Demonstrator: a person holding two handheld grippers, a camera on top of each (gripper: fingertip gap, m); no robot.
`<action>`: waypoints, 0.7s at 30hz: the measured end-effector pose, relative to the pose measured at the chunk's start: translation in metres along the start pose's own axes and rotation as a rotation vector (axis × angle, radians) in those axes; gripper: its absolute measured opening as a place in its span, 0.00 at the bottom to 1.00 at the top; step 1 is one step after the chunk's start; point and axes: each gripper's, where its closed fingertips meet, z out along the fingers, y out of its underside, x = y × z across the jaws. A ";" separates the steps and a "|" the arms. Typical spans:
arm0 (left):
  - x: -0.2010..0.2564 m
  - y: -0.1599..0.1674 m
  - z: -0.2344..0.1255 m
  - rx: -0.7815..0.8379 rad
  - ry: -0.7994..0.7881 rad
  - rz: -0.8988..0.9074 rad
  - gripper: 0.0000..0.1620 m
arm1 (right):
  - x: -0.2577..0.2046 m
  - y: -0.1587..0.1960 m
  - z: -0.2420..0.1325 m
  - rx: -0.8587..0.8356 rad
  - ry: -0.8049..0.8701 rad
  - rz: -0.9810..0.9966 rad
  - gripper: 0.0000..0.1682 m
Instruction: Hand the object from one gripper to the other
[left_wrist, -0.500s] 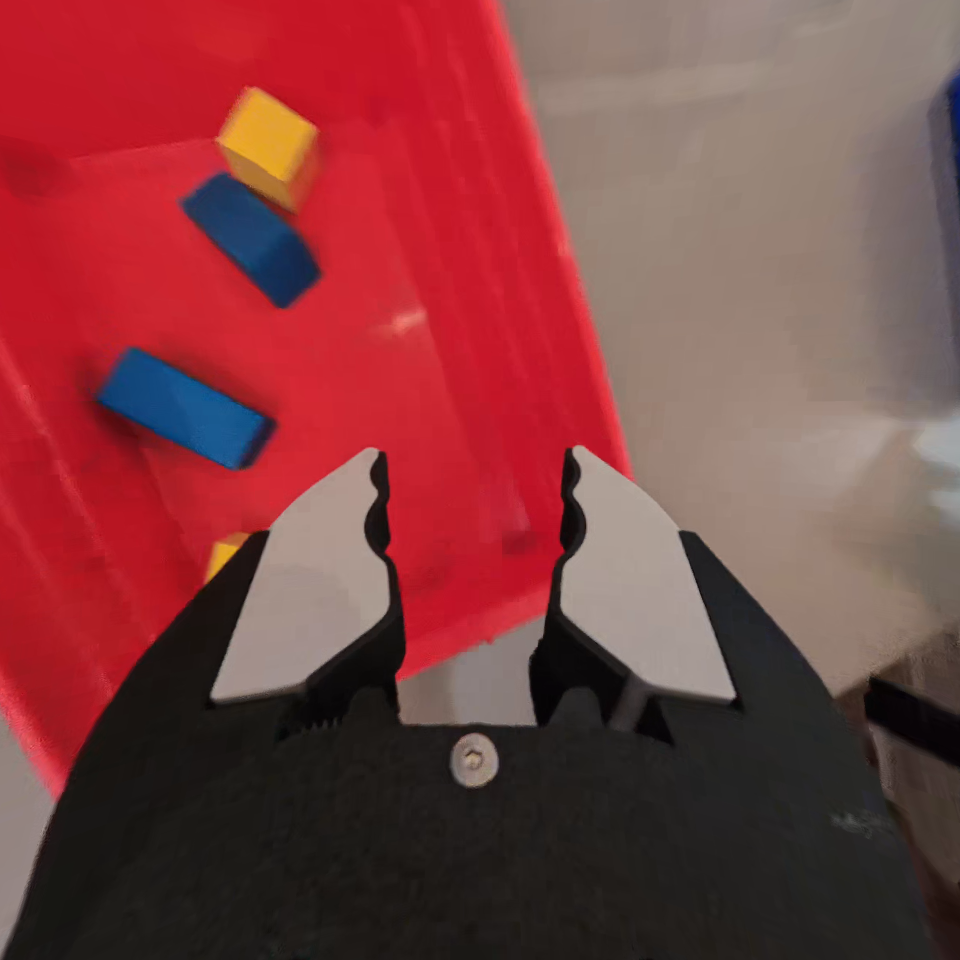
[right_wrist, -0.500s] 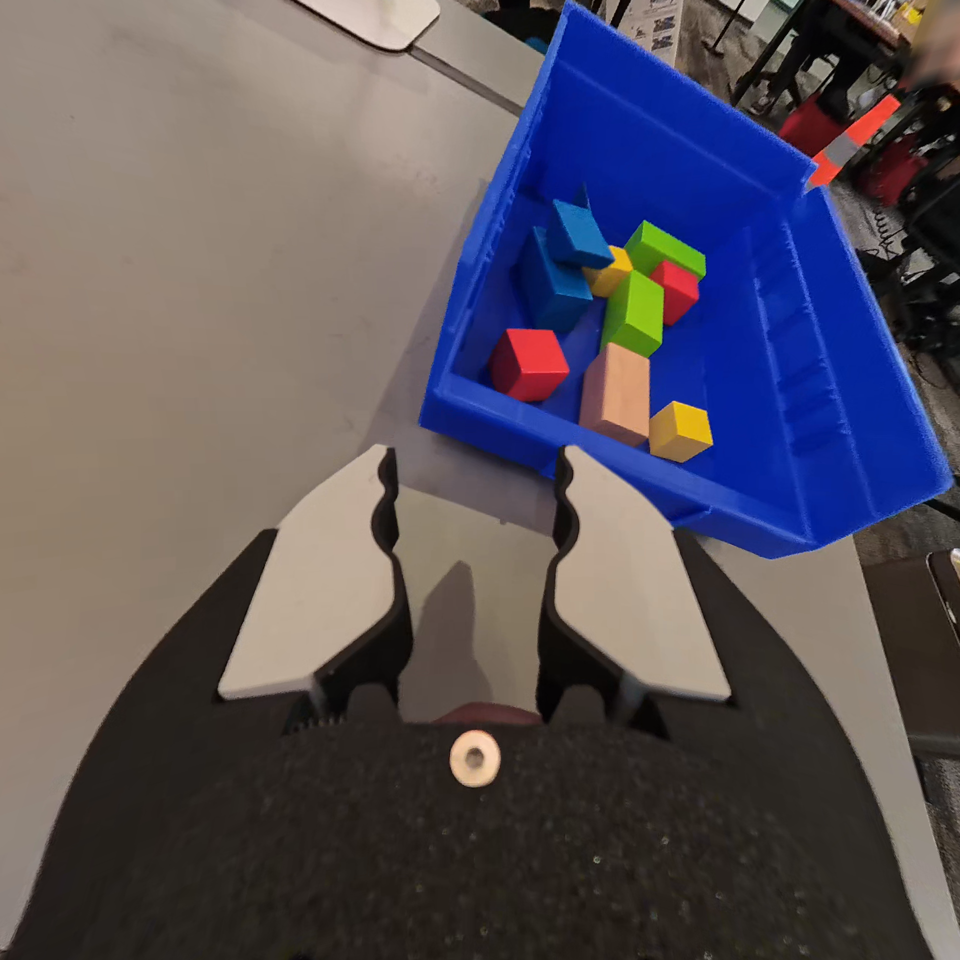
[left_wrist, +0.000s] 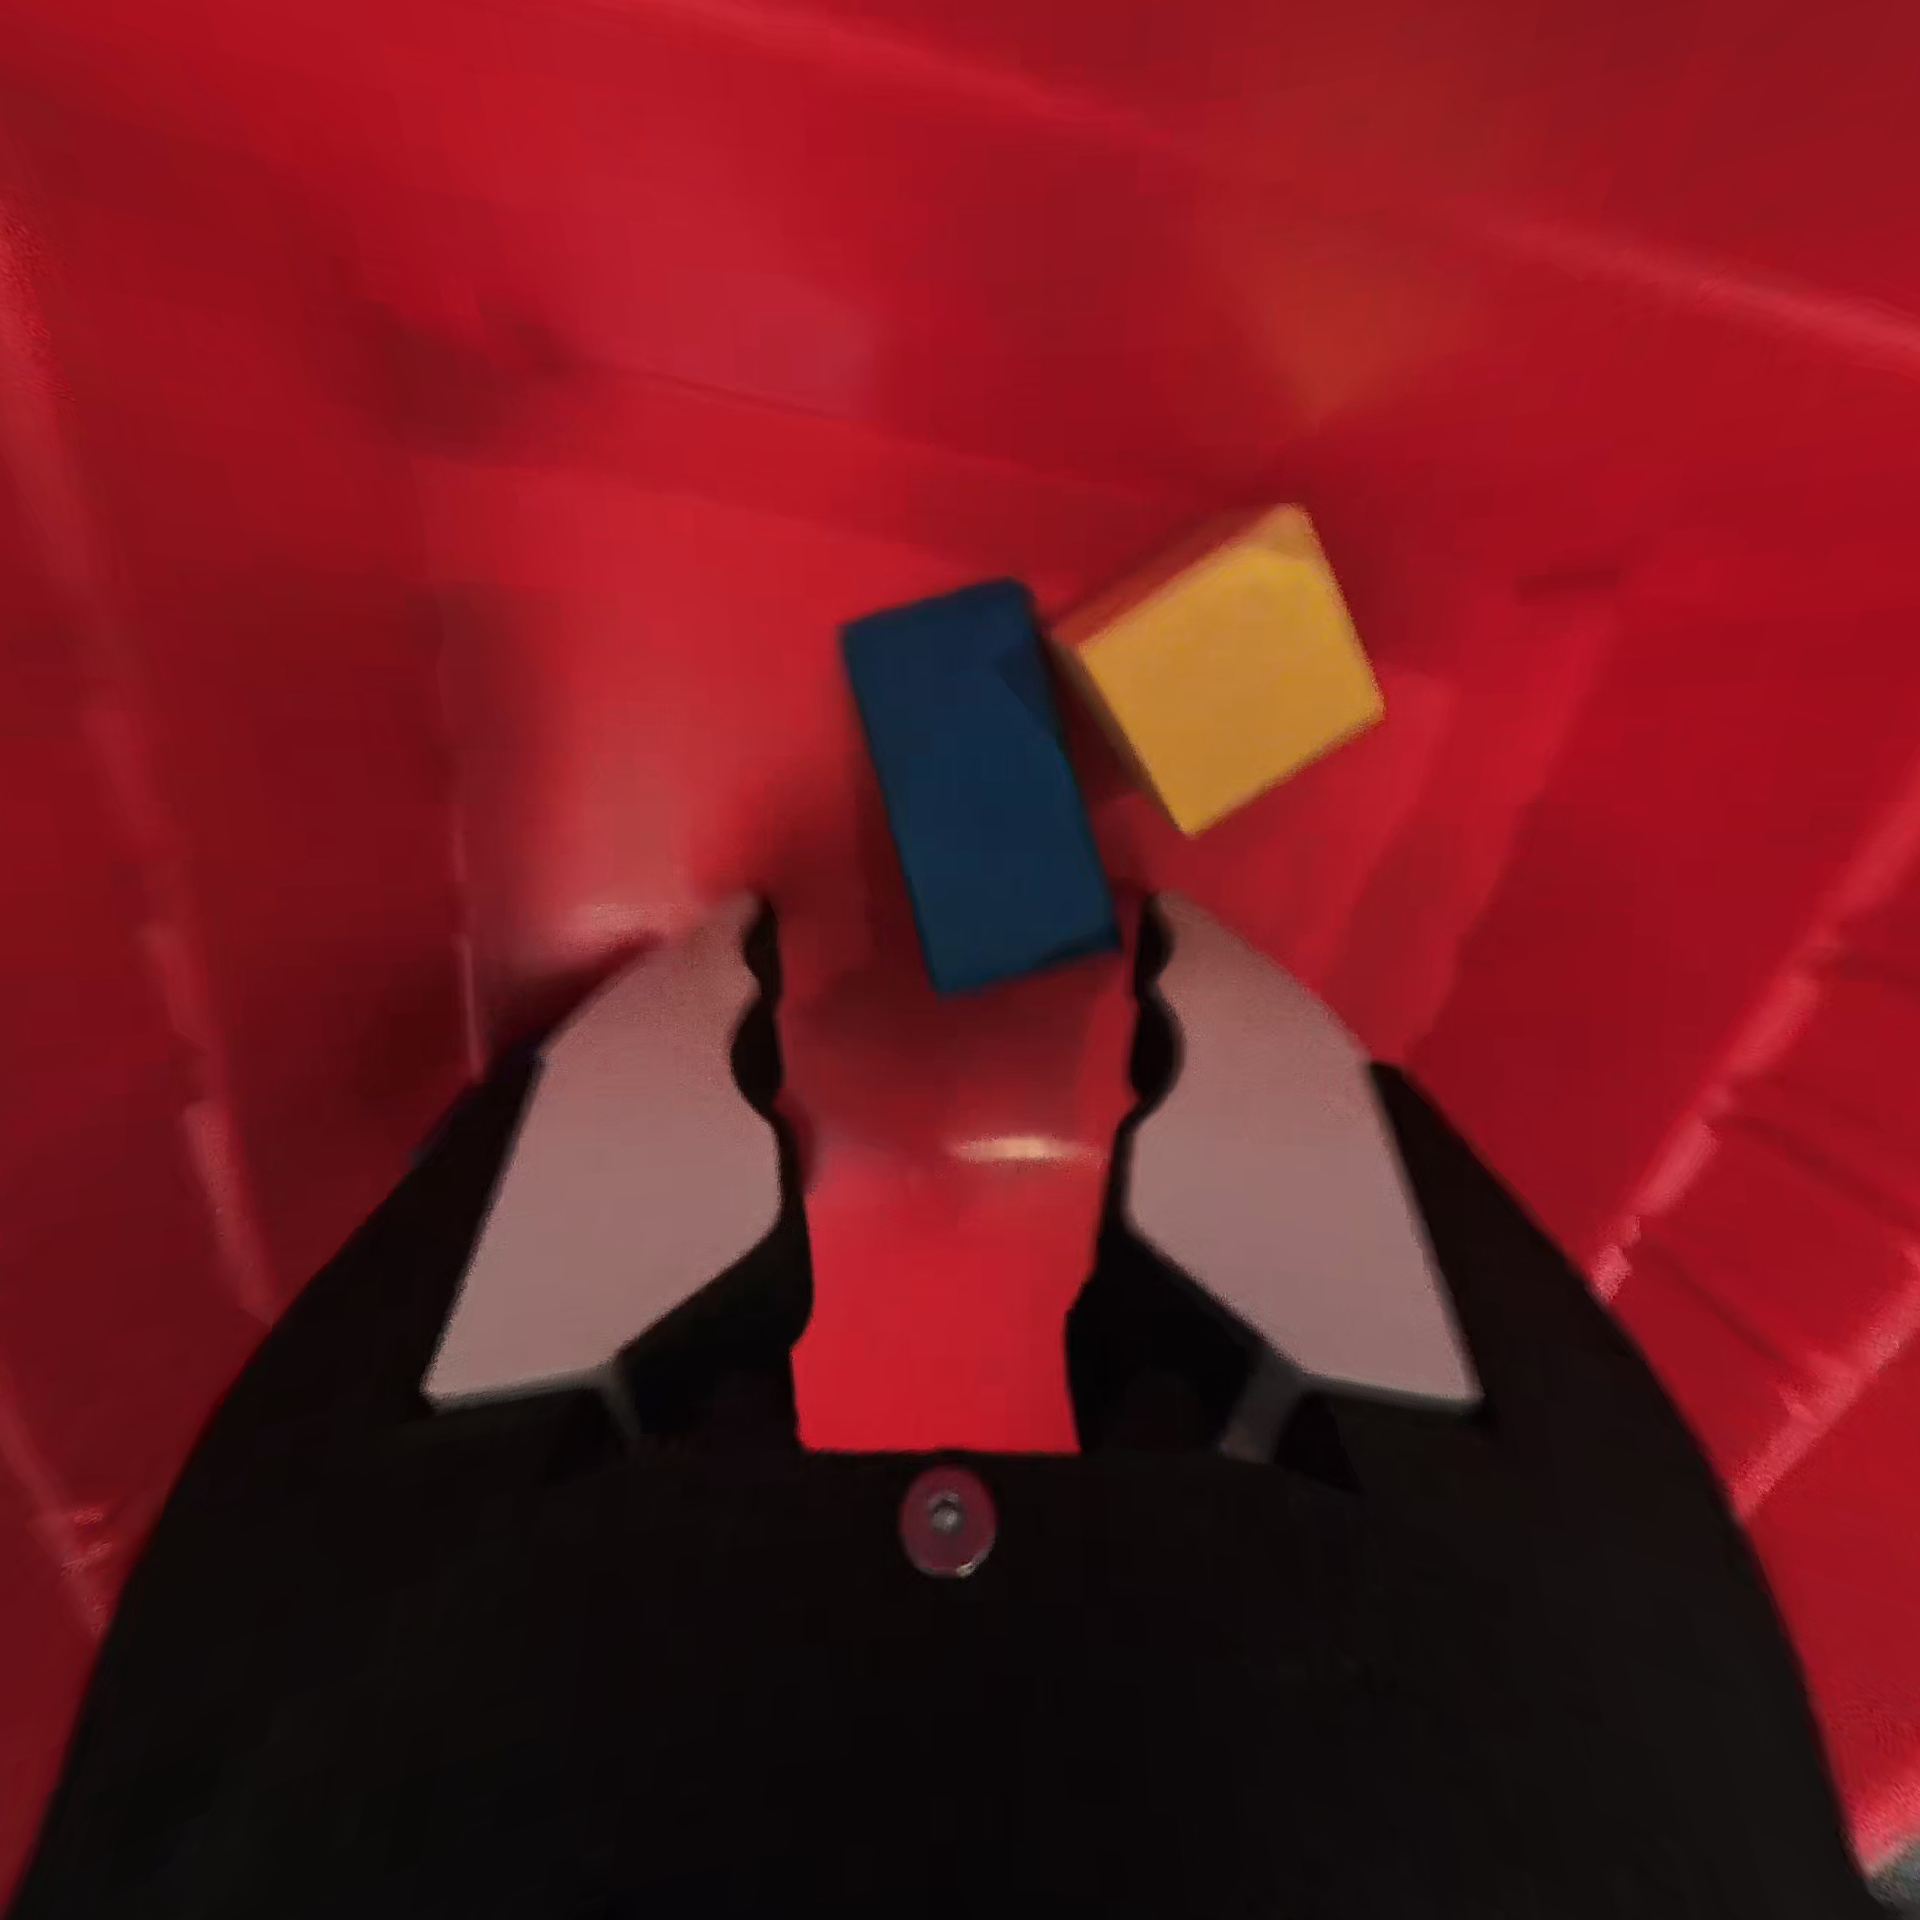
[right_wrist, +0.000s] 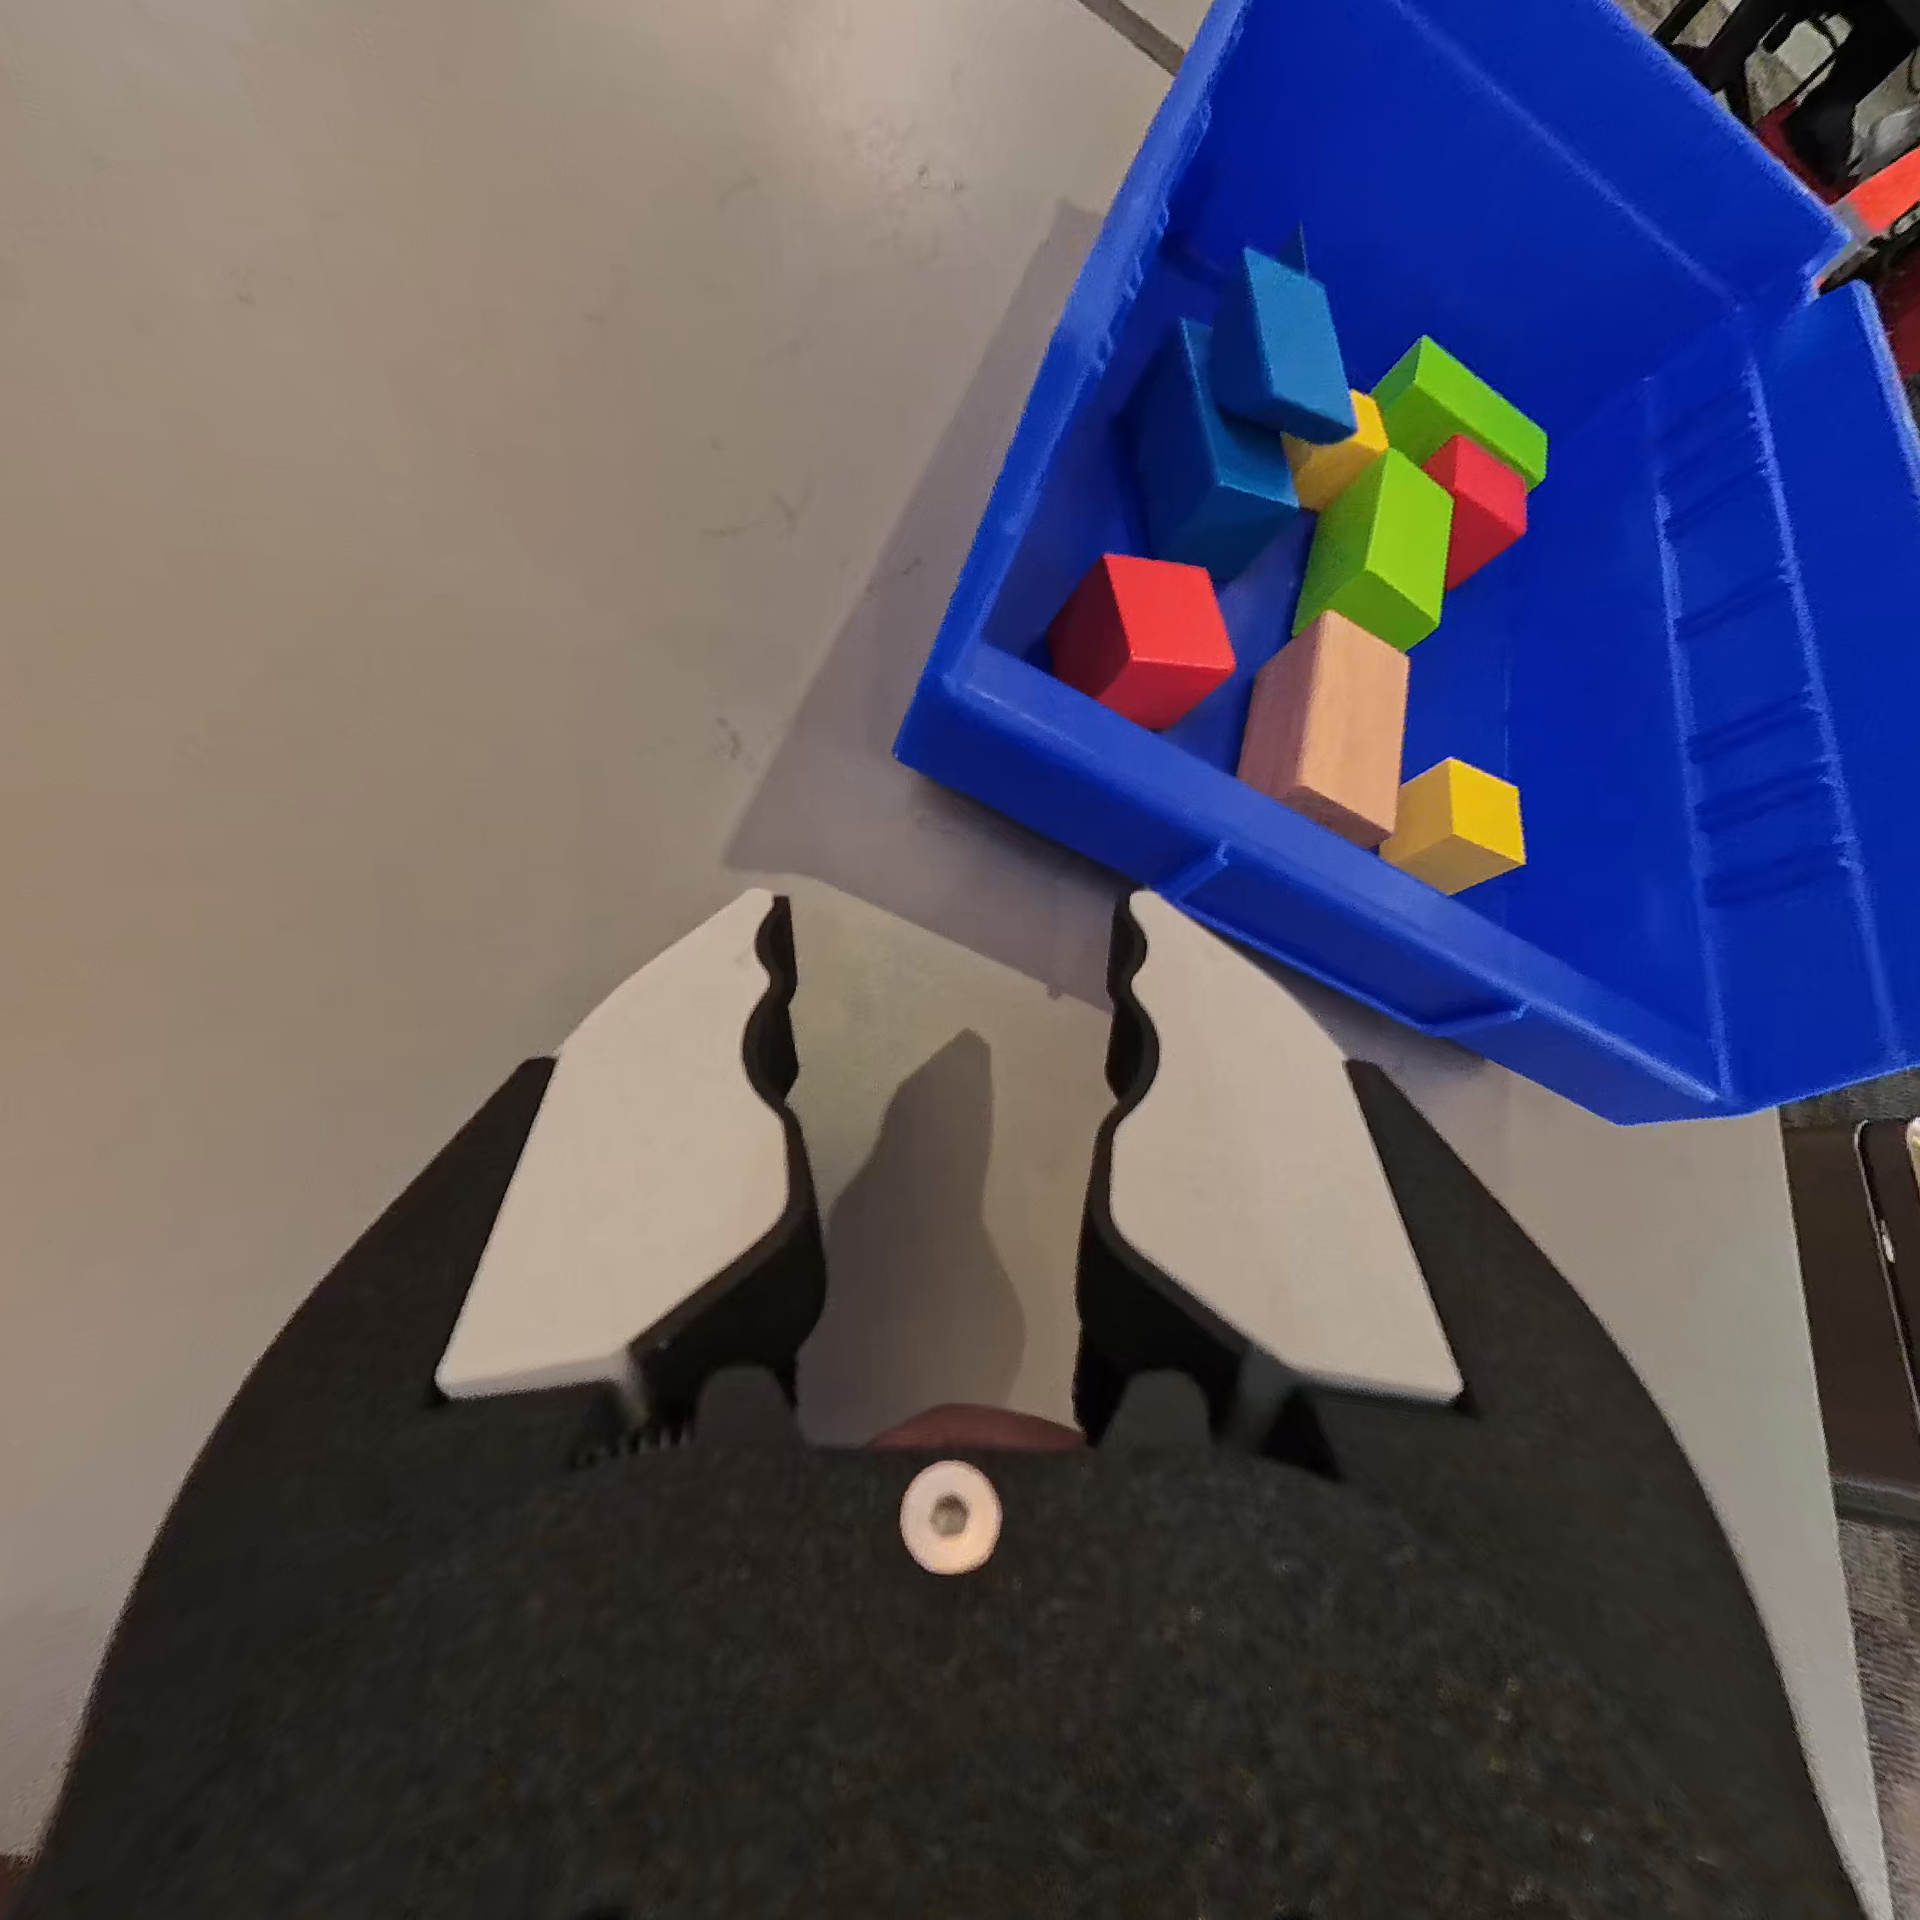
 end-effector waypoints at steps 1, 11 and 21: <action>0.000 -0.003 0.000 0.020 -0.021 0.023 0.30 | 0.000 0.000 0.000 0.001 -0.002 0.004 0.34; 0.008 0.020 -0.033 0.025 0.112 0.261 0.22 | -0.006 -0.012 -0.010 0.061 -0.054 0.042 0.33; 0.086 0.148 -0.155 0.227 0.522 1.148 0.22 | -0.098 -0.104 -0.048 0.381 -0.563 -0.029 0.31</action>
